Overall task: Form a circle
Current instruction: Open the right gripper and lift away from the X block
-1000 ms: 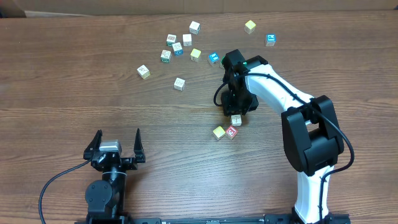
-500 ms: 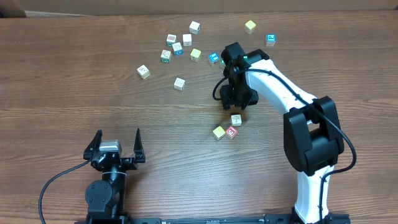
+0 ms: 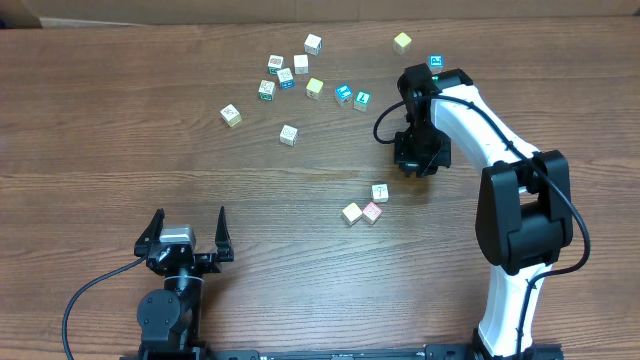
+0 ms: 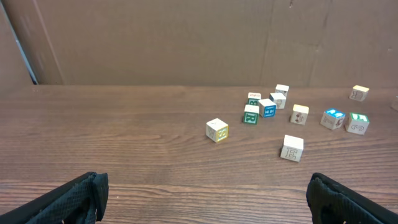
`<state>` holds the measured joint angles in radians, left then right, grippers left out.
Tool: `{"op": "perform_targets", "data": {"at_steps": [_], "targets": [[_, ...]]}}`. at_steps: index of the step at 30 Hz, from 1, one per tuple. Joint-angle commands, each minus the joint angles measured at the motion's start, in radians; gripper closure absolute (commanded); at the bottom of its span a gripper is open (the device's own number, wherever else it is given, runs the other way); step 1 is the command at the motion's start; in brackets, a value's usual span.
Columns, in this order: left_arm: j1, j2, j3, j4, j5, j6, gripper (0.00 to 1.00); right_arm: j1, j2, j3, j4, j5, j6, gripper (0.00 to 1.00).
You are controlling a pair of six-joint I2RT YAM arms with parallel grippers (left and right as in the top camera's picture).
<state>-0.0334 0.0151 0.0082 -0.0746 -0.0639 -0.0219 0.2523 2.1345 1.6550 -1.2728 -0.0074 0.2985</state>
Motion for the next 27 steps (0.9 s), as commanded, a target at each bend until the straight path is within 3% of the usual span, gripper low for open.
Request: {"op": "perform_targets", "data": {"at_steps": [1,5,27], "targets": [[-0.006,-0.010,-0.003,0.003,0.005,0.018,0.01,0.023,-0.012,-0.014,-0.006,0.006,0.010,0.89],[-0.006,-0.010,-0.003,0.003,0.005,0.018,0.00,0.039,-0.012,-0.023,-0.010,0.000,0.016,0.96],[-0.006,-0.010,-0.003,0.003,0.005,0.018,0.00,0.116,-0.012,-0.023,-0.020,-0.039,0.016,0.96]]}}
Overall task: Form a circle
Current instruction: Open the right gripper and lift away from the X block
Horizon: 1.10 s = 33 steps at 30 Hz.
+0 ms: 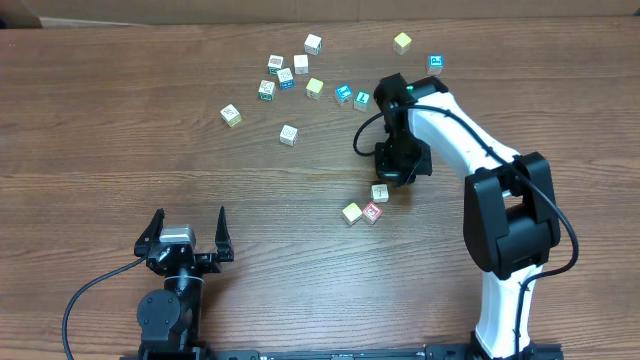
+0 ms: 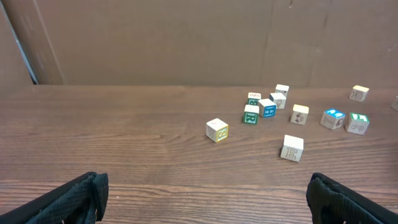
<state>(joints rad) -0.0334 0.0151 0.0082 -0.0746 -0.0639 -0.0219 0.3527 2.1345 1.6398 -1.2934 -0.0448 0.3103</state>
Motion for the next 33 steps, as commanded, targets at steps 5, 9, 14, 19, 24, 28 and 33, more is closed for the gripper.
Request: {"op": "perform_targets", "data": {"at_steps": [5,9,14,19,24,28,33], "targets": [[-0.006,-0.010,-0.003,0.003,0.005,0.018,0.00,0.020,-0.012,-0.007,0.001,-0.002,0.005,0.96],[-0.006,-0.010,-0.003,0.003,0.005,0.018,0.00,0.020,-0.012,-0.007,0.000,-0.002,0.005,0.96],[-0.006,-0.010,-0.003,0.003,0.005,0.018,0.00,0.020,-0.012,-0.007,0.001,-0.002,0.002,0.96],[-0.006,-0.010,-0.003,0.003,0.005,0.018,0.00,0.020,-0.012,-0.007,0.002,-0.001,-0.004,0.96],[-0.006,-0.010,-0.003,0.003,0.005,0.018,0.00,0.020,-0.012,-0.007,0.010,-0.001,-0.027,0.96],[-0.006,-0.010,-0.003,0.003,0.005,0.018,0.00,0.020,-0.012,-0.007,0.009,-0.001,-0.030,0.96],[-0.006,-0.010,-0.003,0.003,0.005,0.018,0.01,0.020,-0.012,-0.007,0.008,-0.001,-0.032,0.96]]}}
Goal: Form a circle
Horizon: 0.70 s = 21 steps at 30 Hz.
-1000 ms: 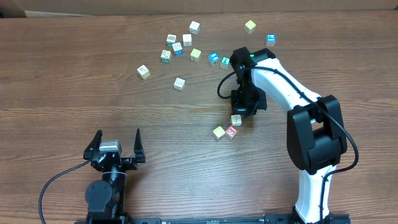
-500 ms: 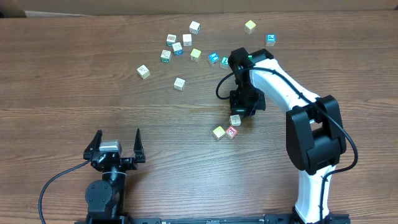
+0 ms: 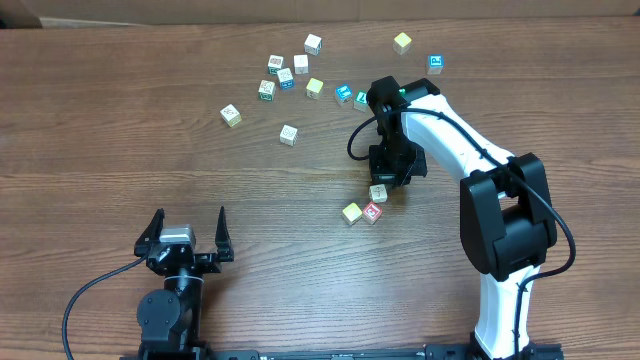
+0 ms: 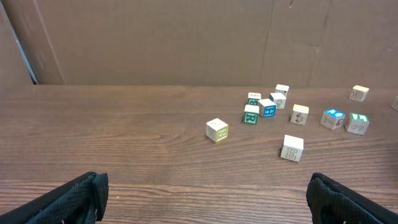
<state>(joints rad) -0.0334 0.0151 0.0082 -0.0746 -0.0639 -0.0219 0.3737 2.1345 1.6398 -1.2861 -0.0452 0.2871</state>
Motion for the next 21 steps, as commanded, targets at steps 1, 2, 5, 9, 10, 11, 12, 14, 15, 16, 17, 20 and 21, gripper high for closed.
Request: {"op": "perform_targets", "data": {"at_steps": [1,2,5,9,10,11,12,14,15,16,17,20,21], "targets": [[-0.006,-0.010,-0.003,0.003,0.005,0.018,0.00,-0.001,-0.012,-0.007,0.001,-0.001,-0.013,0.96],[-0.006,-0.010,-0.003,0.003,0.005,0.018,0.00,-0.001,-0.012,-0.007,0.001,-0.001,-0.014,0.96],[-0.006,-0.010,-0.003,0.003,0.005,0.018,0.00,-0.001,-0.012,-0.007,0.001,-0.001,-0.014,0.96],[-0.006,-0.010,-0.003,0.003,0.005,0.018,0.01,-0.001,-0.012,-0.007,0.003,0.000,-0.014,0.95],[-0.006,-0.010,-0.003,0.003,0.005,0.018,0.01,-0.004,-0.012,-0.007,0.008,0.012,-0.014,0.95],[-0.006,-0.010,-0.003,0.003,0.005,0.018,0.00,-0.008,-0.012,-0.007,0.011,0.030,-0.013,0.95],[-0.006,-0.010,-0.003,0.003,0.005,0.018,0.01,-0.014,-0.012,-0.007,0.017,0.049,-0.013,0.95],[-0.006,-0.010,-0.003,0.003,0.005,0.018,0.00,-0.030,-0.012,-0.003,0.035,0.084,-0.013,0.95],[-0.006,-0.010,-0.003,0.003,0.005,0.018,0.00,-0.041,-0.012,-0.002,0.049,0.102,-0.013,0.95],[-0.006,-0.010,-0.003,0.003,0.005,0.018,0.00,-0.058,-0.012,-0.001,0.069,0.122,-0.013,0.95],[-0.006,-0.010,-0.003,0.003,0.005,0.018,0.00,-0.073,-0.012,0.002,0.082,0.130,-0.013,0.95],[-0.006,-0.010,-0.003,0.003,0.005,0.018,0.00,-0.140,-0.012,0.009,0.130,0.135,-0.014,0.95],[-0.006,-0.010,-0.003,0.003,0.005,0.018,0.00,-0.168,-0.012,0.010,0.151,0.135,-0.014,0.95]]}}
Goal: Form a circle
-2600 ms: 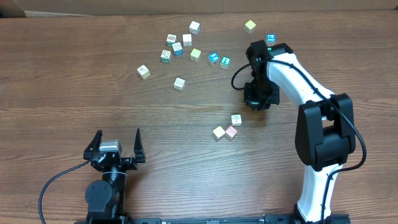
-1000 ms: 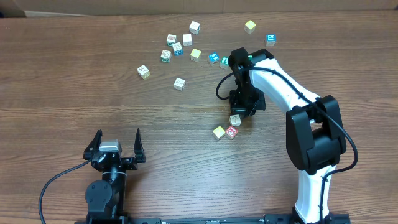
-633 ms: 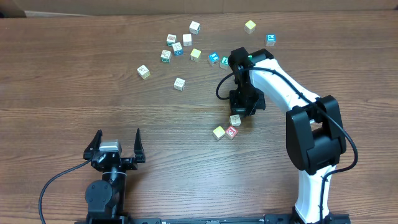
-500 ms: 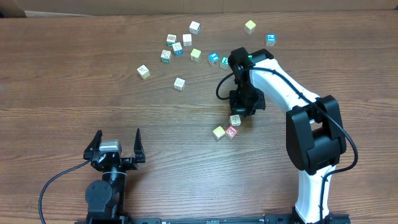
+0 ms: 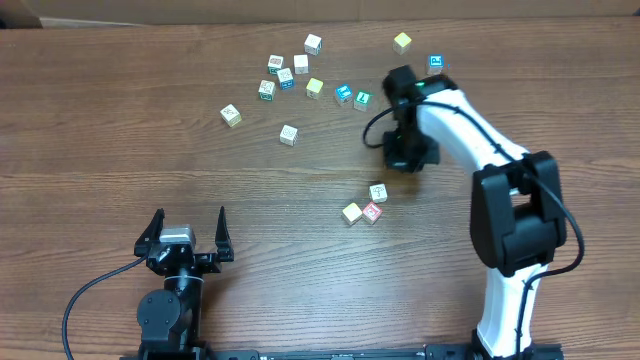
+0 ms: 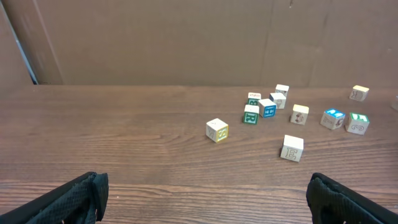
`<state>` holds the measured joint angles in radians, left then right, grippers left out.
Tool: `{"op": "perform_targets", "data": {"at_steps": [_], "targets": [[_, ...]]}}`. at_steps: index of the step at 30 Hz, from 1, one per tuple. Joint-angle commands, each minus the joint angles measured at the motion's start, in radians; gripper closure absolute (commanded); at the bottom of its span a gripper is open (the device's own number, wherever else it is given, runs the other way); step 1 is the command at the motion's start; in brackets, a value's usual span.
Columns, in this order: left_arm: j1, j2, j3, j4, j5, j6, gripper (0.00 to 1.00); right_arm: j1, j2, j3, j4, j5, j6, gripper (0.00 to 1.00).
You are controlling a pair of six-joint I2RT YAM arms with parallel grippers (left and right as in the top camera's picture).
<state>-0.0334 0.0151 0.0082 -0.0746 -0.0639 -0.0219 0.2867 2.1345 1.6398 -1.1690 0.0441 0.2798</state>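
Observation:
Small wooden letter blocks are scattered on the brown table [image 5: 120, 150]. Three of them lie close together near the middle: a pale one [image 5: 378, 192], a yellow-edged one [image 5: 351, 212] and a red one [image 5: 372, 211]. My right gripper [image 5: 408, 155] hangs just up and right of the pale block, apart from it; its jaws are hidden under the wrist. My left gripper [image 5: 187, 235] rests at the front, open and holding nothing. In the left wrist view its fingertips [image 6: 81, 198] stand wide apart over bare wood.
Several more blocks sit at the back: a cluster [image 5: 285, 76], a blue one [image 5: 343, 93], a green one [image 5: 362, 99], a yellow one [image 5: 402, 41] and another blue one [image 5: 436, 62]. Two lone blocks [image 5: 231, 115] [image 5: 289, 134] lie nearer.
My right gripper was right over the pale block of the middle three; it now stands further back and to the right, clear of it. The block stays put. The left arm has not moved.
My right gripper first hung right of and behind the three middle blocks. Then it stood nearer the pale block, then directly upon it. Now it is back away from it. The blocks lie almost as before, and the left gripper stayed open at the front.

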Motion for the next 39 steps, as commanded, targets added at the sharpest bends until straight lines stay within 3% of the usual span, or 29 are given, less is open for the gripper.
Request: {"op": "perform_targets", "data": {"at_steps": [1,2,4,6,7,8,23,27,31,35,39], "targets": [[-0.006,-0.010,-0.003,0.003,0.005,0.018,0.00,-0.110,-0.012,0.010,0.058,0.045,-0.007,0.92],[-0.006,-0.010,-0.003,0.003,0.005,0.018,0.00,-0.134,-0.012,0.010,0.077,0.045,-0.007,0.89],[-0.006,-0.010,-0.003,0.003,0.005,0.018,0.00,-0.192,-0.012,0.010,0.126,0.045,-0.007,0.71],[-0.006,-0.010,-0.003,0.003,0.005,0.018,0.01,-0.241,-0.012,0.010,0.160,0.044,-0.006,0.37],[-0.006,-0.010,-0.003,0.003,0.005,0.018,0.01,-0.267,-0.012,0.010,0.172,0.044,-0.006,0.12],[-0.006,-0.010,-0.003,0.003,0.005,0.018,0.01,-0.283,-0.012,0.010,0.180,0.044,-0.006,0.00],[-0.006,-0.010,-0.003,0.047,0.025,0.019,0.01,-0.385,-0.012,0.010,0.272,0.044,-0.006,0.00],[-0.006,-0.010,-0.003,0.208,-0.035,0.051,0.00,-0.385,-0.012,0.010,0.271,0.044,-0.006,0.00],[-0.006,-0.010,0.035,0.370,0.089,0.060,0.00,-0.385,-0.012,0.010,0.271,0.044,-0.006,0.00],[-0.006,0.037,0.222,0.239,0.136,0.024,0.00,-0.385,-0.012,0.010,0.271,0.044,-0.006,0.00],[-0.006,0.222,0.499,0.000,0.162,0.027,0.00,-0.385,-0.012,0.010,0.271,0.044,-0.006,0.00]]}}
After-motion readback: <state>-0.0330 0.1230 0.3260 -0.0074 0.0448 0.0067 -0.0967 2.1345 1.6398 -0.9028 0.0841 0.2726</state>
